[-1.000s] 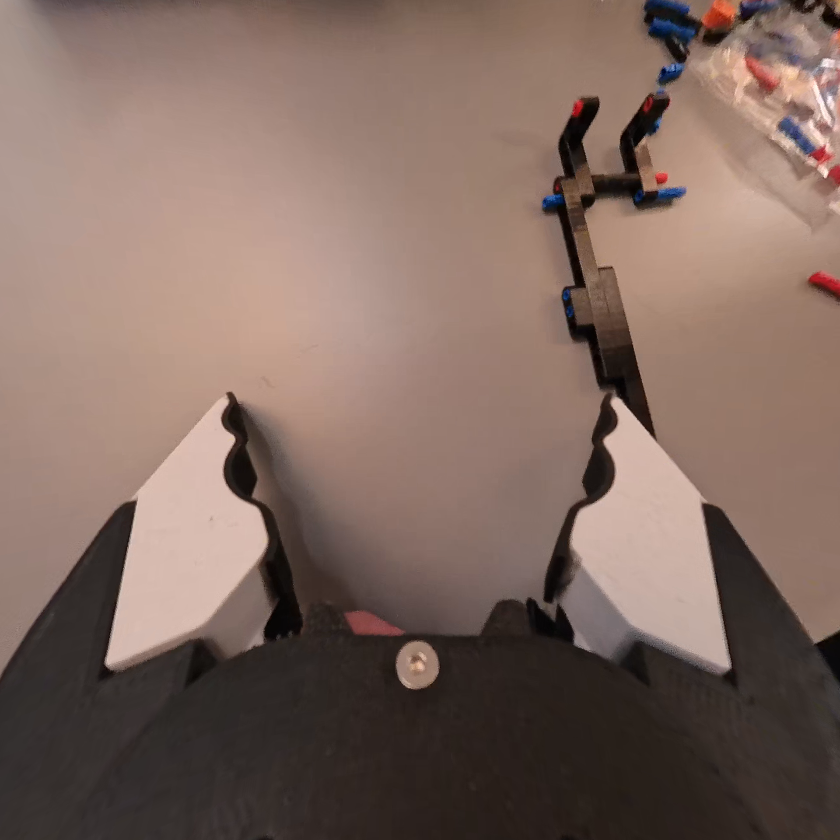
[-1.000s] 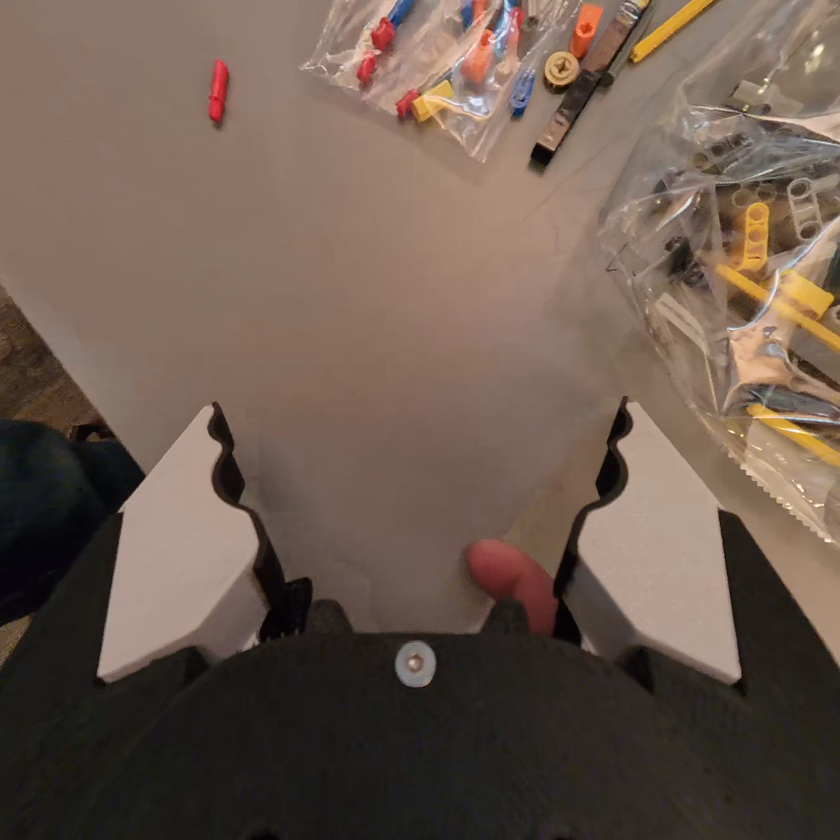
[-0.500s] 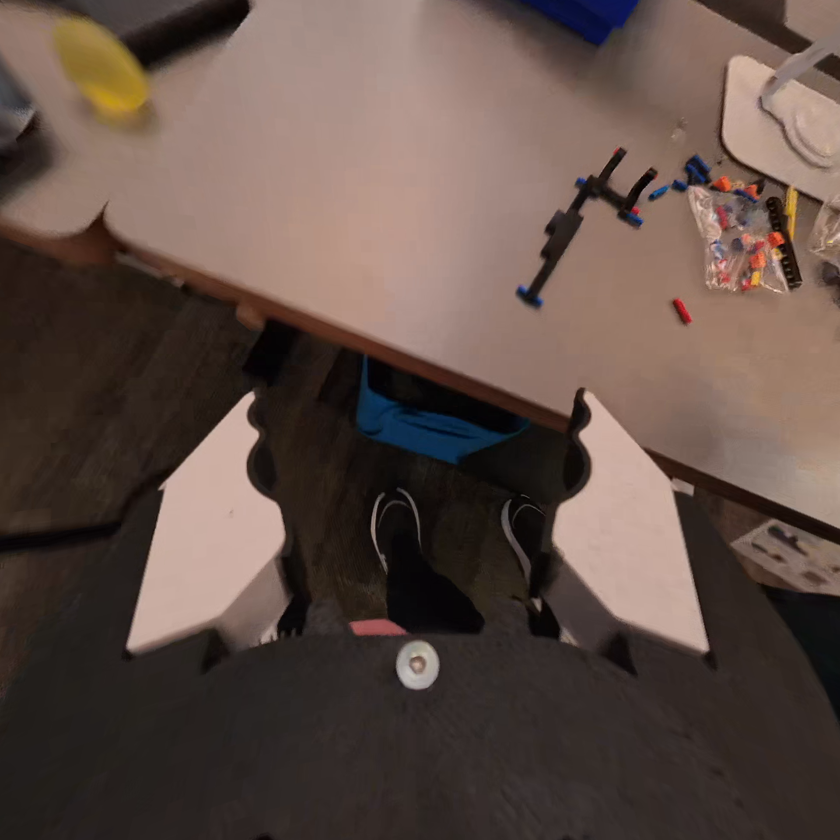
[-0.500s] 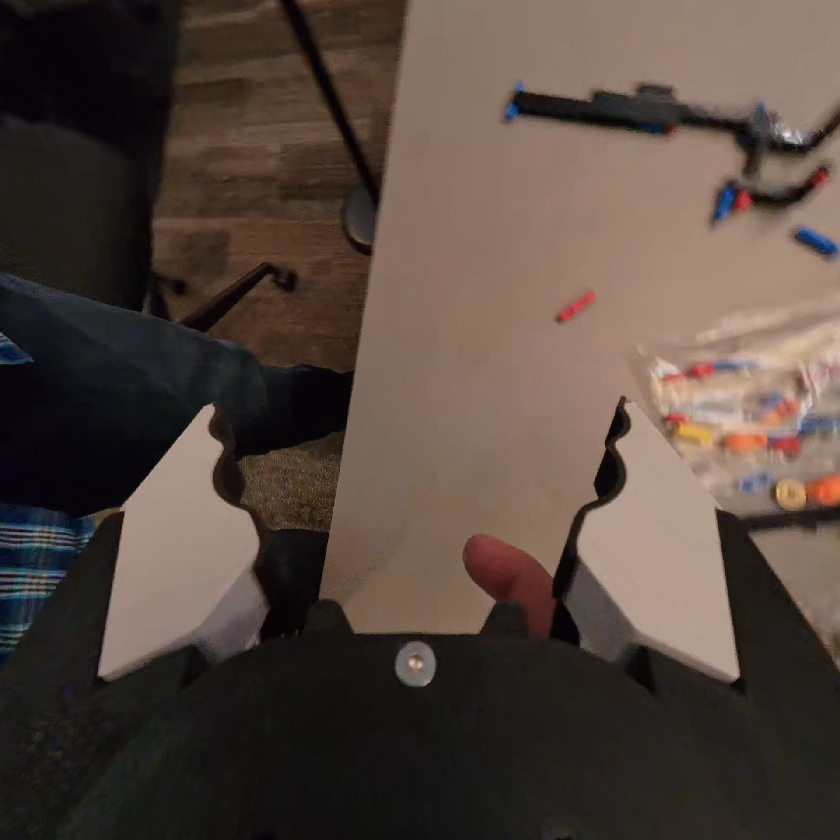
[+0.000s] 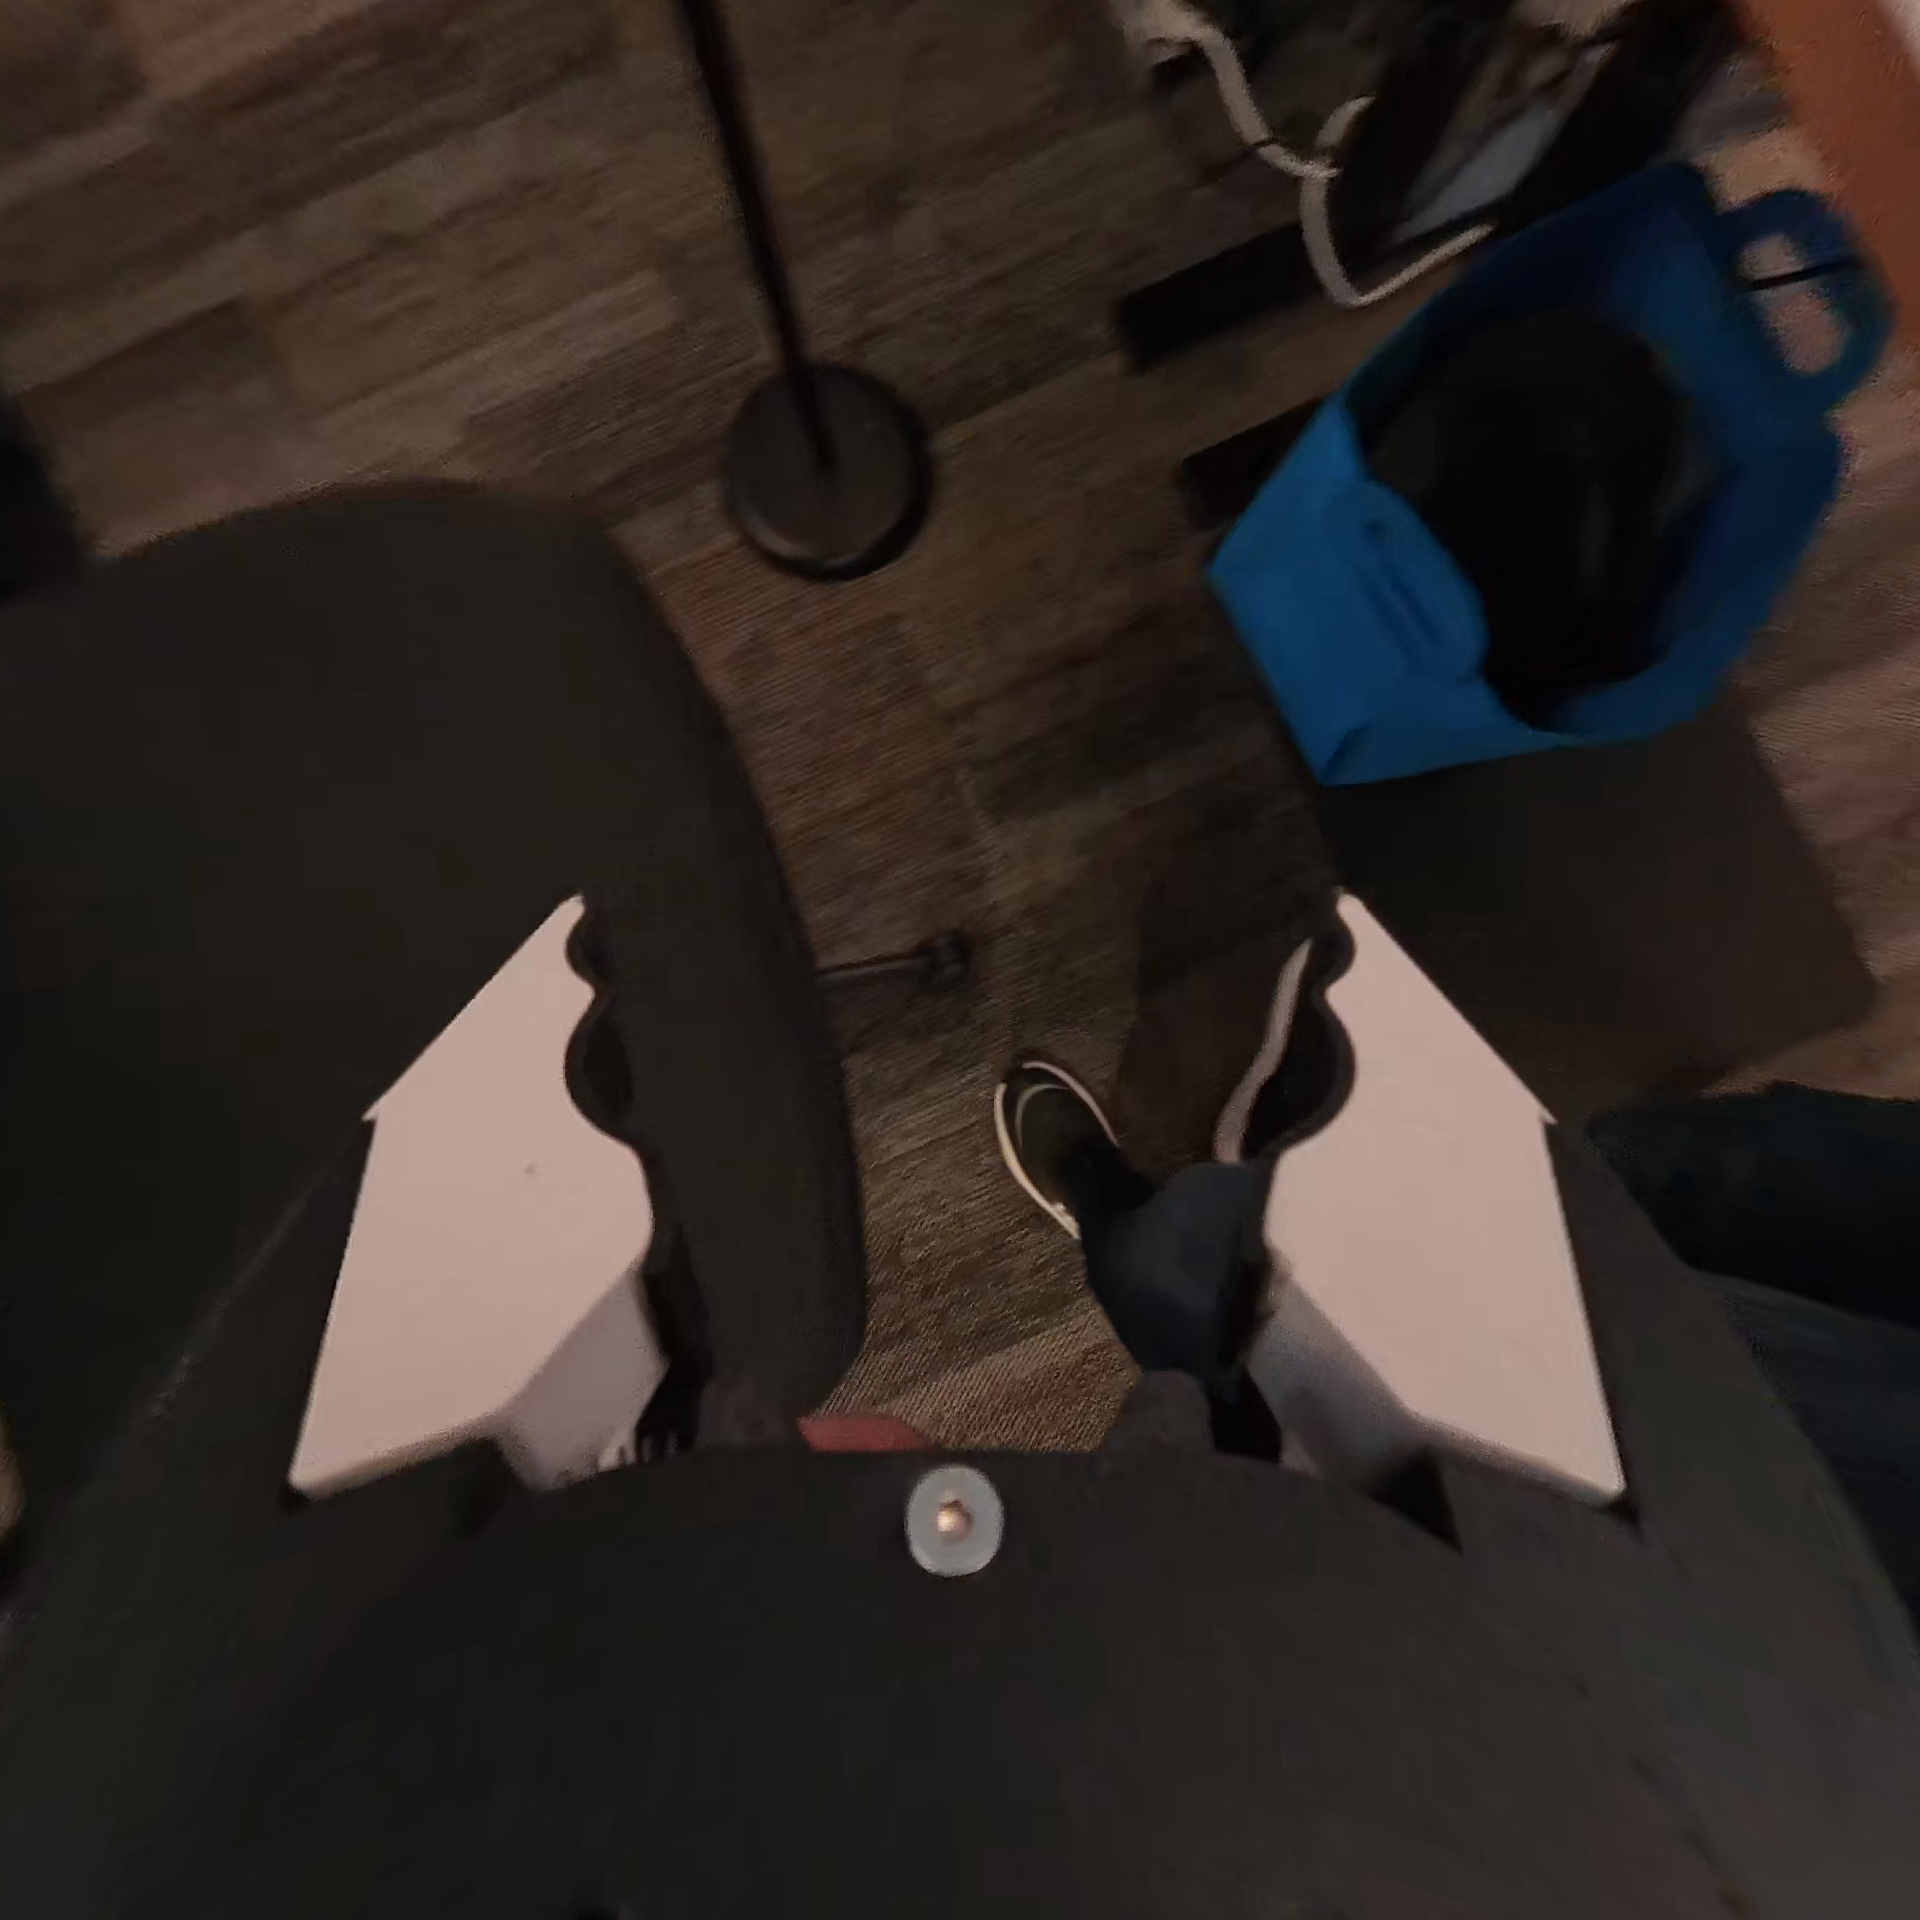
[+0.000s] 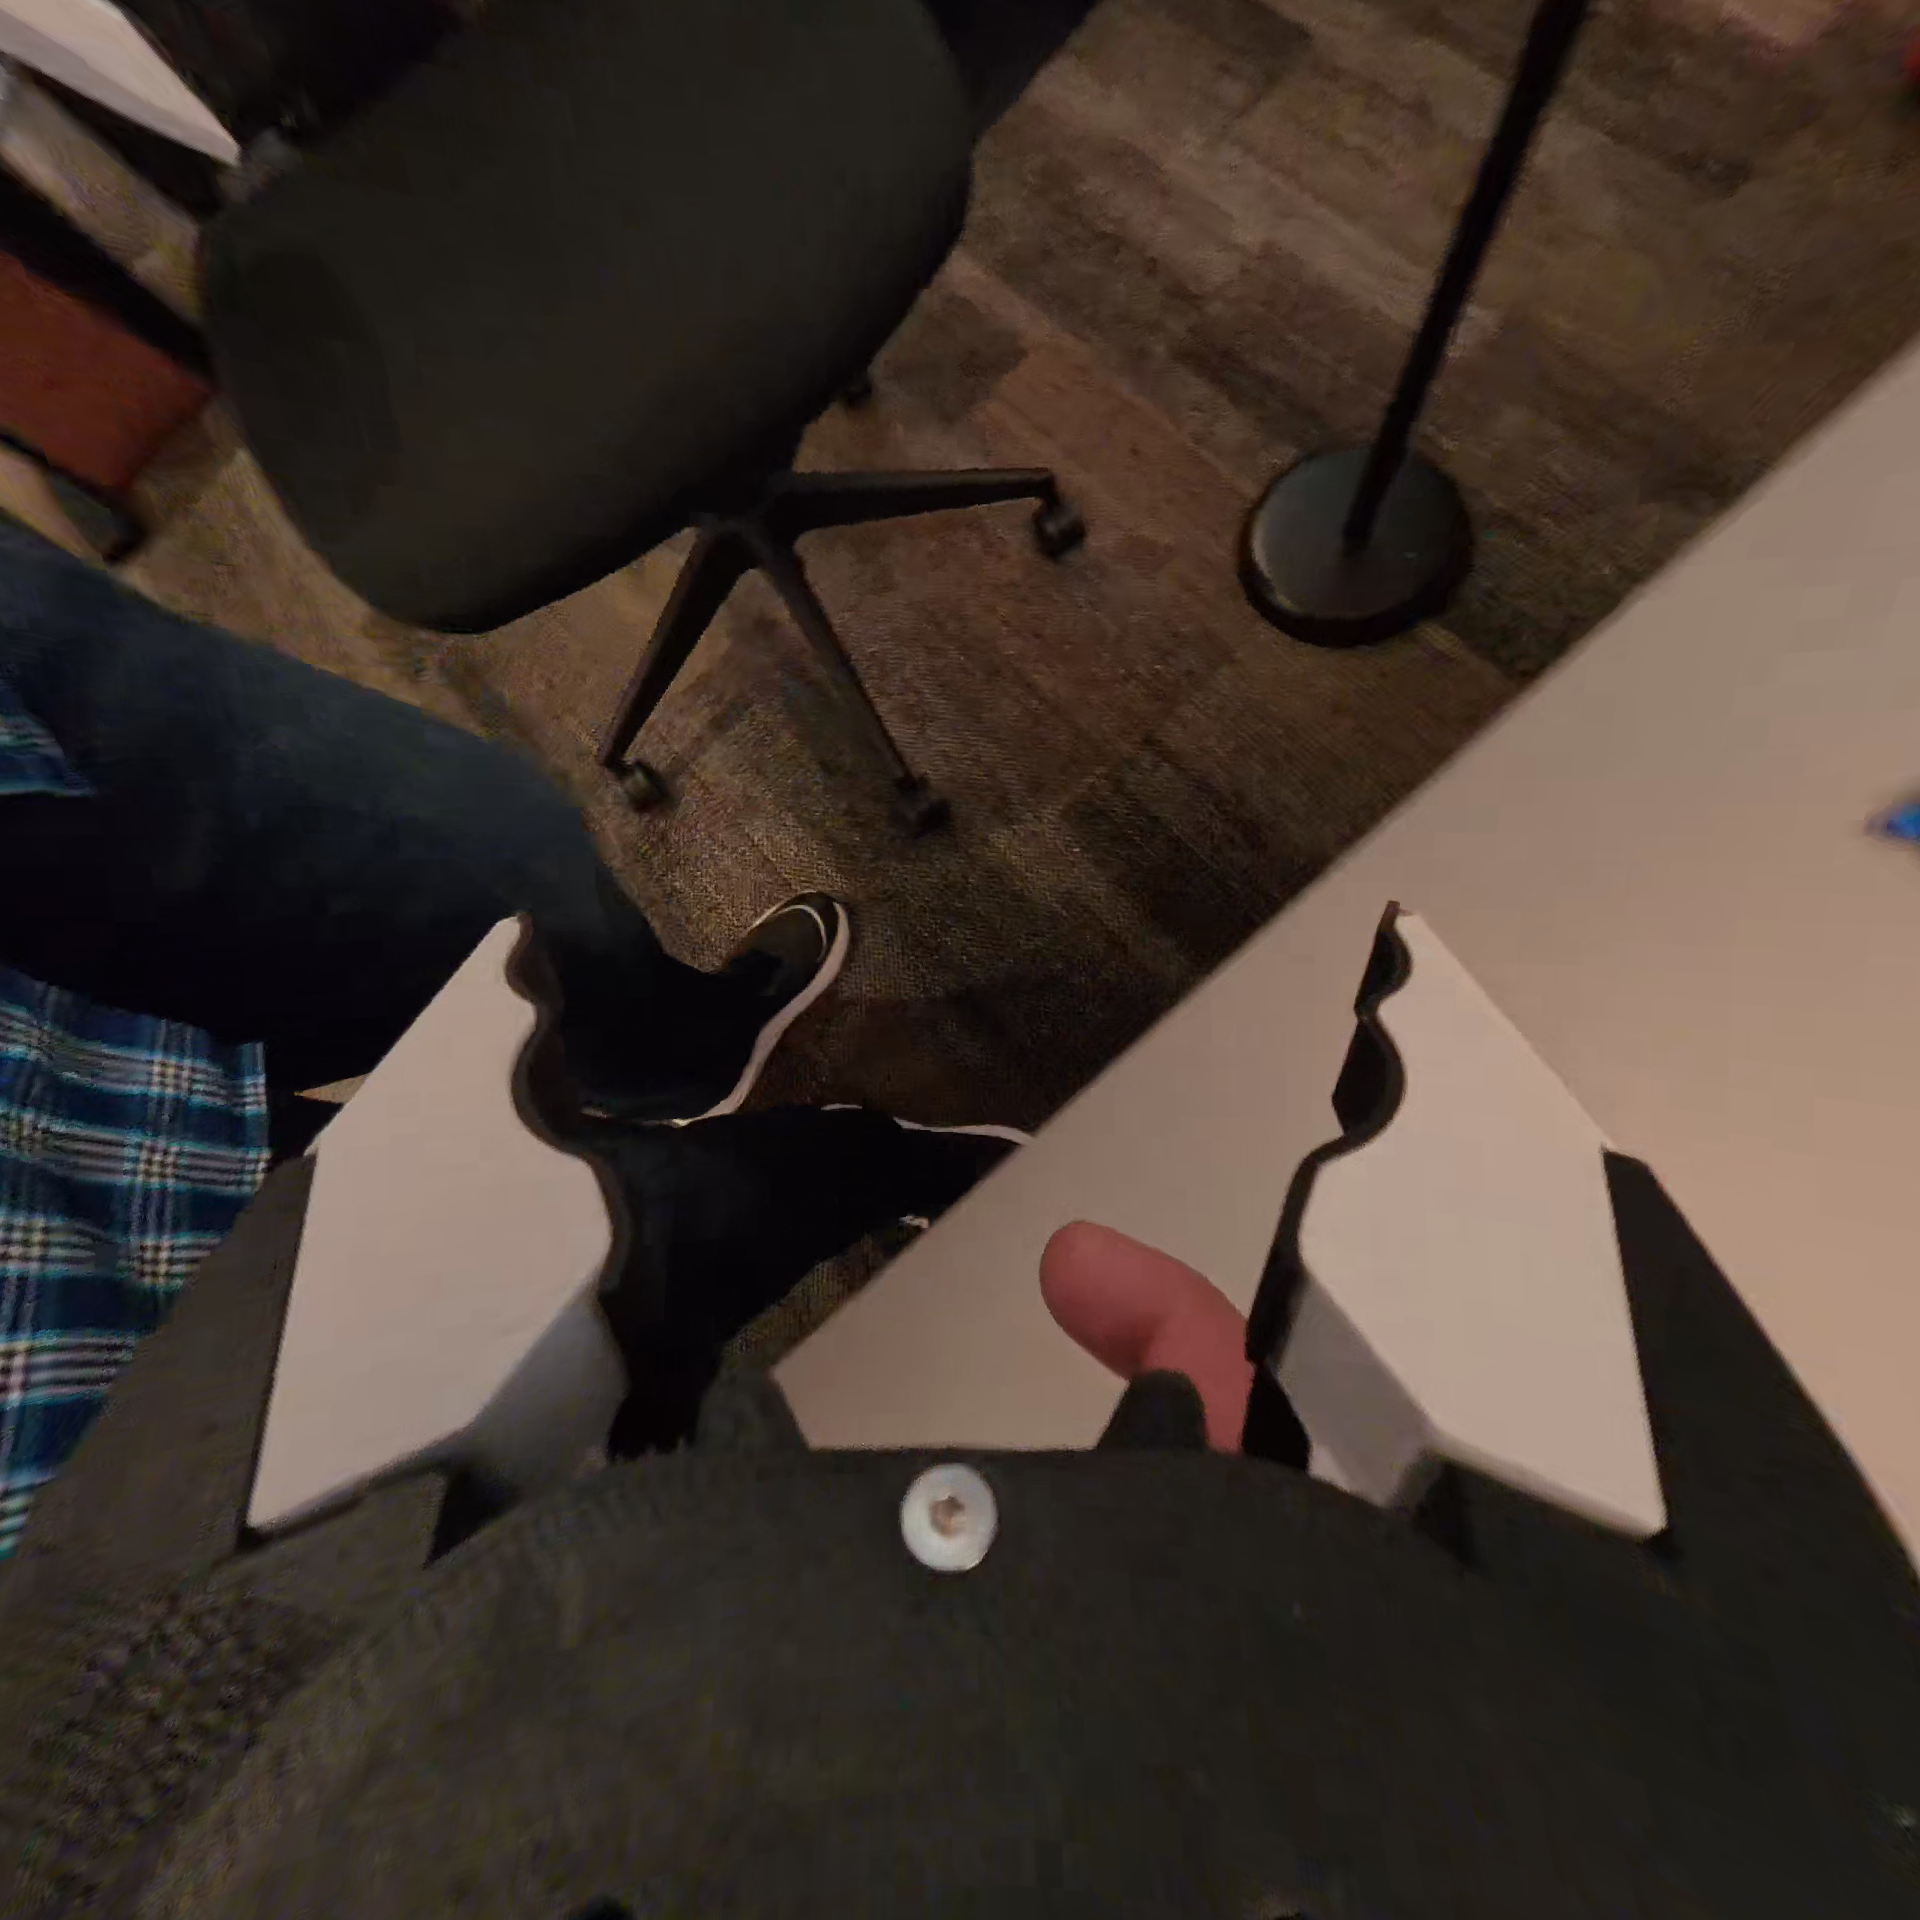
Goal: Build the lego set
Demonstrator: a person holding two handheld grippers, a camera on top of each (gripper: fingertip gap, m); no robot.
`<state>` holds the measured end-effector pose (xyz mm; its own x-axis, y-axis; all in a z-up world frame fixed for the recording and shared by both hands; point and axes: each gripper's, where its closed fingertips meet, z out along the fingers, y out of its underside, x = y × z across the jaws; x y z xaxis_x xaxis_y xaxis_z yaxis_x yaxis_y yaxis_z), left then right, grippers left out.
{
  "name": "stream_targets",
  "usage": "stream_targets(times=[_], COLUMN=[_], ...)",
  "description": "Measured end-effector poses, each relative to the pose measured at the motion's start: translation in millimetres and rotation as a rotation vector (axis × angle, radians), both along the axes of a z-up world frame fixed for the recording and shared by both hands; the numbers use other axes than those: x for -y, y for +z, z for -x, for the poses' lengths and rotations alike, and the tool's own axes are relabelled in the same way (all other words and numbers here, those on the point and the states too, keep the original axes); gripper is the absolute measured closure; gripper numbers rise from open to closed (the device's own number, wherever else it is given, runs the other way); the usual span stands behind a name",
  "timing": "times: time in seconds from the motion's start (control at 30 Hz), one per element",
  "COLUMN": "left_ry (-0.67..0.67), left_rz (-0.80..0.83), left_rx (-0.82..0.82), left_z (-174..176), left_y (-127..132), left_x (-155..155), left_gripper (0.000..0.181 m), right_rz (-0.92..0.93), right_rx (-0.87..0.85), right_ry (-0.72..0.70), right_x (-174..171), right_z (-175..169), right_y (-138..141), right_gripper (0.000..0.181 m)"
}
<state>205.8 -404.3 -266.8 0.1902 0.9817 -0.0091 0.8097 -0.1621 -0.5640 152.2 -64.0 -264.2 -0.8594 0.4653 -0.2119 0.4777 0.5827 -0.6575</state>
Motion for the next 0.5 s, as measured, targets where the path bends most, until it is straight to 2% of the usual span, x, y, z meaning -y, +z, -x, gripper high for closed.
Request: stream_targets(times=[0.1, 0.2, 0.3, 0.37, 0.43, 0.5], left_ry=[0.161, 0.322, 0.489, 0.572, 0.61, 0.593], left_rz=[0.095, 0.223, 0.284, 0.281, 0.308, 0.337], left_rx=[0.015, -0.016, -0.045, -0.031, -0.015, -0.032], left_z=[-45, -82, -115, -135, -151, -151], left_y=[4, 17, 26, 17, 6, -1], left_x=[77, 162, 238, 277, 310, 332], left_gripper=[0.049, 0.048, 0.045, 0.039, 0.038, 0.039], right_rz=[0.017, 0.041, 0.06, 0.071, 0.078, 0.083], right_rx=[0.002, 0.002, -0.049, -0.107, -0.161, -0.214], right_ry=[0.122, 0.221, 0.325, 0.376, 0.407, 0.427], right_x=[50, 116, 201, 266, 333, 398], right_z=[-1, 2, 19, 41, 69, 98], right_y=[-5, -13, -16, -12, -4, 2], right_gripper=[0.033, 0.031, 0.027, 0.026, 0.026, 0.026])
